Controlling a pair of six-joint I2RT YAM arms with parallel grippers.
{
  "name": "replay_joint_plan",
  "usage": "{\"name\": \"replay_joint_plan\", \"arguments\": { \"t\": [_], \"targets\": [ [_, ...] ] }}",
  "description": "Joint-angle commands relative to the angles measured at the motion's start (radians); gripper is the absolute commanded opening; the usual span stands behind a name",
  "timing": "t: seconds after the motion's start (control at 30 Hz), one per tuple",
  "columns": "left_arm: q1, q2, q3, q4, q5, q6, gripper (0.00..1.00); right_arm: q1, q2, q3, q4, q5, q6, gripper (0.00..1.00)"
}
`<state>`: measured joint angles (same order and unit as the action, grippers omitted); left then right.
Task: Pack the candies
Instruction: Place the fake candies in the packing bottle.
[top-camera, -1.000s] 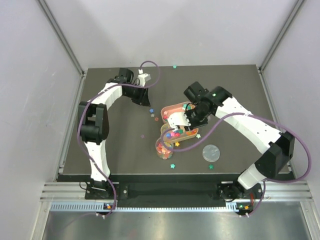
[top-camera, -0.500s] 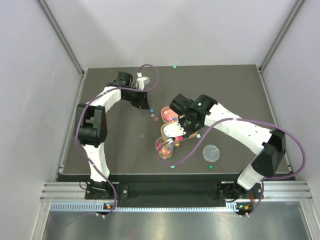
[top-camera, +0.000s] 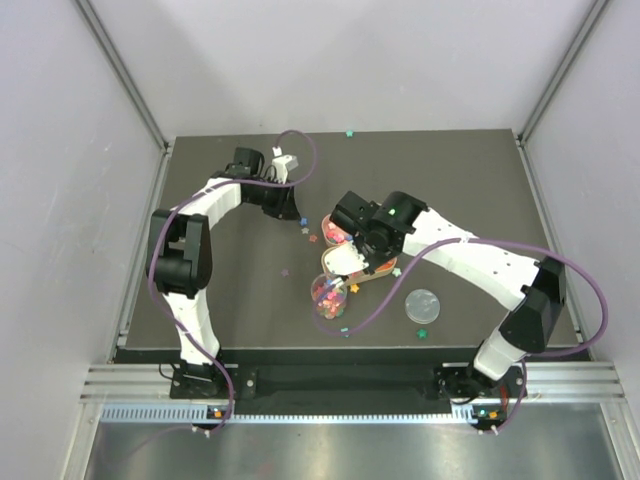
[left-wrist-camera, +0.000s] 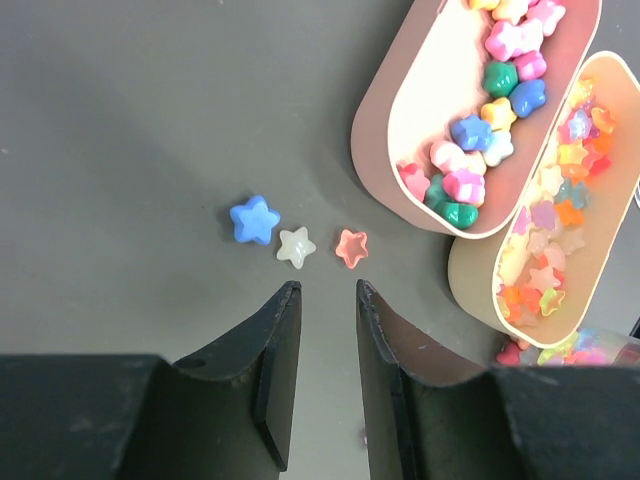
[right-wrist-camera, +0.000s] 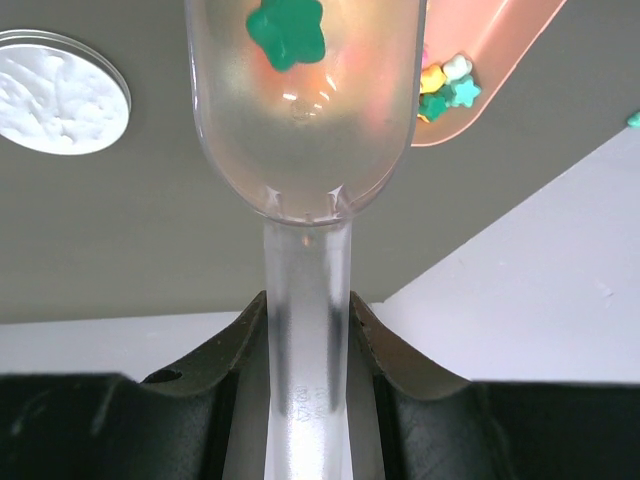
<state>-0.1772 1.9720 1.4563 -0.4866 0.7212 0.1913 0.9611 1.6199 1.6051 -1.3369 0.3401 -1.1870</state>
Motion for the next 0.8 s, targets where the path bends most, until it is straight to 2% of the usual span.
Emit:
{"name": "replay_joint_plan", "arguments": {
  "t": [0.0,0.37,0.47,0.57,0.6,0.67,0.7,0.77],
  "targets": [
    [0.008,-0.041,-0.001,0.065,0.035,-0.006,0.34,0.028,-0.005,0.056,-0.059,0.054,0.004,0.00],
    [0.013,-0.028,0.009,0.075,0.043,-0.012,0.34,0.047,-0.011,0.058,-0.062,0.089,0.004,0.00],
    [0.013,-0.027,0.024,0.053,0.038,-0.001,0.34,0.001,-0.031,0.029,-0.047,0.063,0.026,0.00],
    [0.015,-0.039,0.029,0.020,0.017,0.031,0.34,-0.163,-0.063,-0.043,0.004,-0.059,0.061,0.00],
    [0.015,-0.054,0.021,0.013,0.011,0.052,0.34,-0.276,-0.069,-0.066,0.027,-0.088,0.076,0.00],
    [0.015,-0.071,0.013,-0.012,-0.006,0.074,0.34,-0.387,-0.084,-0.143,0.105,-0.163,0.092,0.00],
    [0.016,-0.087,0.004,-0.020,-0.011,0.092,0.34,-0.486,-0.084,-0.166,0.126,-0.188,0.107,0.00],
    [0.016,-0.104,-0.007,-0.044,-0.029,0.105,0.34,-0.582,-0.066,-0.220,0.191,-0.252,0.133,0.00]
  ]
}}
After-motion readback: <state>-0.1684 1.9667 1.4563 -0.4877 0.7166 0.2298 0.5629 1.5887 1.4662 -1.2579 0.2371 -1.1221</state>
